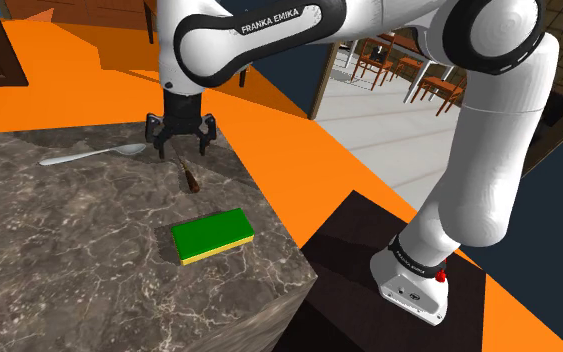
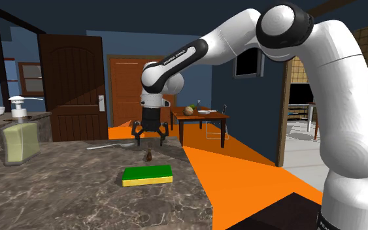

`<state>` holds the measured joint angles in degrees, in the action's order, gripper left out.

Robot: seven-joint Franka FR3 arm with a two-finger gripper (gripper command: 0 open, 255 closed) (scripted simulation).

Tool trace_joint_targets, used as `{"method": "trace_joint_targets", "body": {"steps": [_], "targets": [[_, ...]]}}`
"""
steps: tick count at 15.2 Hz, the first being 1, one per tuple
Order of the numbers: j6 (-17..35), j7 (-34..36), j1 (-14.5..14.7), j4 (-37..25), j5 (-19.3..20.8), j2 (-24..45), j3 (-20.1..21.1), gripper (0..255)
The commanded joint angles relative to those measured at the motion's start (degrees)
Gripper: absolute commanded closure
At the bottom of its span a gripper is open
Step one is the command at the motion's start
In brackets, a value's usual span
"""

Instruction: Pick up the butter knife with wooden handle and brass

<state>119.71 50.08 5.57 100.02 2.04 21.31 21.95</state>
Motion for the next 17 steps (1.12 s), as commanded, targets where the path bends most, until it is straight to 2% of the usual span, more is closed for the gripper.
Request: {"method": "trace_joint_targets", "body": {"steps": [1,3,4,13,17], "targets": [[1.58,0.11,0.12,0.81,0.3,0.79,-0.14,0],[1.58,0.11,0.12,0.81,0.3,0.78,-0.14,0],[1.52,0.16,0.16,0.75,0.31,0.79,-0.13,255],[1.58,0.11,0.11,0.81,0.31,0.79,-0.13,255],[-1.04,0.0,-0.05,-0.62,-0.17,-0.47,0.09,255]]}}
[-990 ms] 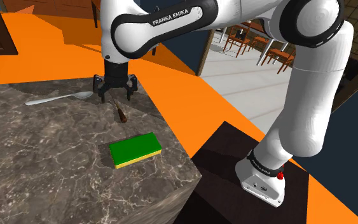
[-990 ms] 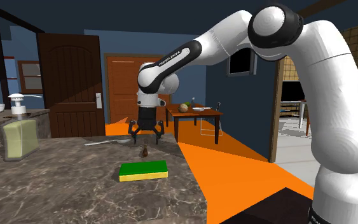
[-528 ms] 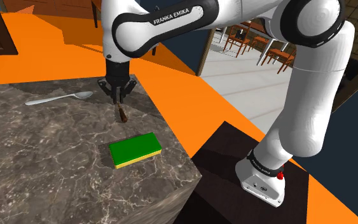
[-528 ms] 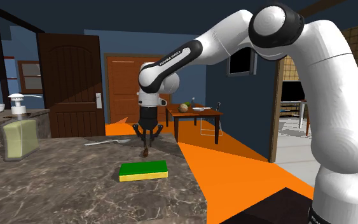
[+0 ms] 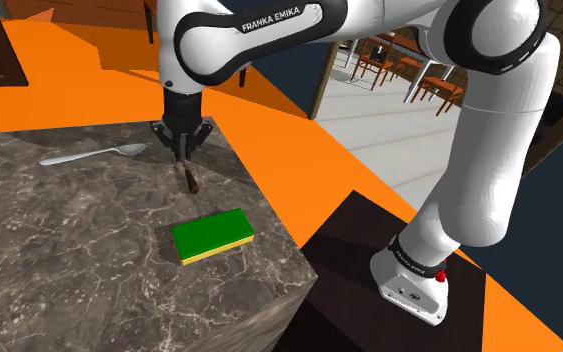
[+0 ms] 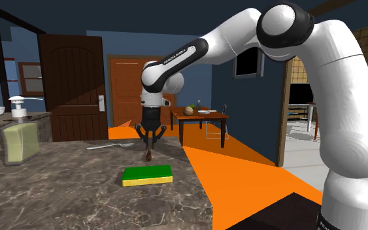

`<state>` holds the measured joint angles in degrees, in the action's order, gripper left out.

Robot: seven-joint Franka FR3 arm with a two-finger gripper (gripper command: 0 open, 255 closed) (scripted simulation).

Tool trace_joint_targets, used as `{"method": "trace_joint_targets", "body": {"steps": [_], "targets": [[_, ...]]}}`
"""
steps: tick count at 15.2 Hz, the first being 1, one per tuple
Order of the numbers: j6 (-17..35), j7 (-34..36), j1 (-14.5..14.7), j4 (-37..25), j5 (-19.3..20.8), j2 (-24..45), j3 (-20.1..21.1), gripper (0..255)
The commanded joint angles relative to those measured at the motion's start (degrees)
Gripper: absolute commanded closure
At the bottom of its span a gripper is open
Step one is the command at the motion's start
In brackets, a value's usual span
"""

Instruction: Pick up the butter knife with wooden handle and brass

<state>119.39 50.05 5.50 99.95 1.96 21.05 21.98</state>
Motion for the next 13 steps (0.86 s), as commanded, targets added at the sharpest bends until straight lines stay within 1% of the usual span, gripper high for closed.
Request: {"method": "trace_joint_targets", "body": {"steps": [1,11,13], "targets": [[-1.39,0.01,-0.01,-0.95,-0.2,-0.49,0.12,255],[-8.24,-0.04,-0.21,-5.67,-1.05,-2.77,0.52,255],[-8.35,-0.04,-0.21,-5.75,-1.06,-2.79,0.52,255]]}}
